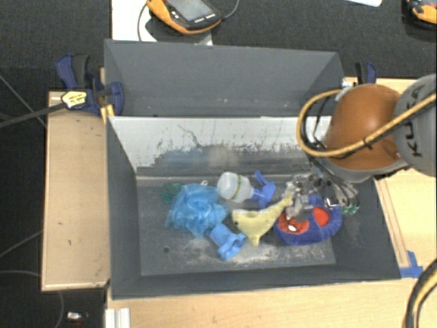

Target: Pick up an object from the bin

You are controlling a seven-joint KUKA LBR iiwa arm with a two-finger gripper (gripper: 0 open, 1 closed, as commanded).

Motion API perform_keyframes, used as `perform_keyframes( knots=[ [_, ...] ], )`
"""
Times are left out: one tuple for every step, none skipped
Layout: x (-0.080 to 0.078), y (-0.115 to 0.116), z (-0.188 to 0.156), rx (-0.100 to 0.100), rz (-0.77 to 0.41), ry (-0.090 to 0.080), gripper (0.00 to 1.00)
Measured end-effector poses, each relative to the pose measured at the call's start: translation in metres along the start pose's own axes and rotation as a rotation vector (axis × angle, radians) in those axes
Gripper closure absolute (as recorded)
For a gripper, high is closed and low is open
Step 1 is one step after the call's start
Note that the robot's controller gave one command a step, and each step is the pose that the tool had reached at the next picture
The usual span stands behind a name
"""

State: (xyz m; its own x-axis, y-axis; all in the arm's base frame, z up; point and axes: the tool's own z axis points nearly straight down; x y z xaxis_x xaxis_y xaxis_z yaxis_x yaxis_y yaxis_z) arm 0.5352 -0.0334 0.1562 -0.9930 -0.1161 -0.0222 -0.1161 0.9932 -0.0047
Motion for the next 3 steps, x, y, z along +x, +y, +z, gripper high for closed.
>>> perform_keyframes(
  knots=[
    [-0.003,0.012,0.016,-0.001,0.14,0.0,1.0],
    [-0.02,0.015,0.012,-0.001,0.018,0.001,1.0],
    [-0.036,0.044,-0.001,-0.001,-0.079,-0.003,1.0]
  ],
)
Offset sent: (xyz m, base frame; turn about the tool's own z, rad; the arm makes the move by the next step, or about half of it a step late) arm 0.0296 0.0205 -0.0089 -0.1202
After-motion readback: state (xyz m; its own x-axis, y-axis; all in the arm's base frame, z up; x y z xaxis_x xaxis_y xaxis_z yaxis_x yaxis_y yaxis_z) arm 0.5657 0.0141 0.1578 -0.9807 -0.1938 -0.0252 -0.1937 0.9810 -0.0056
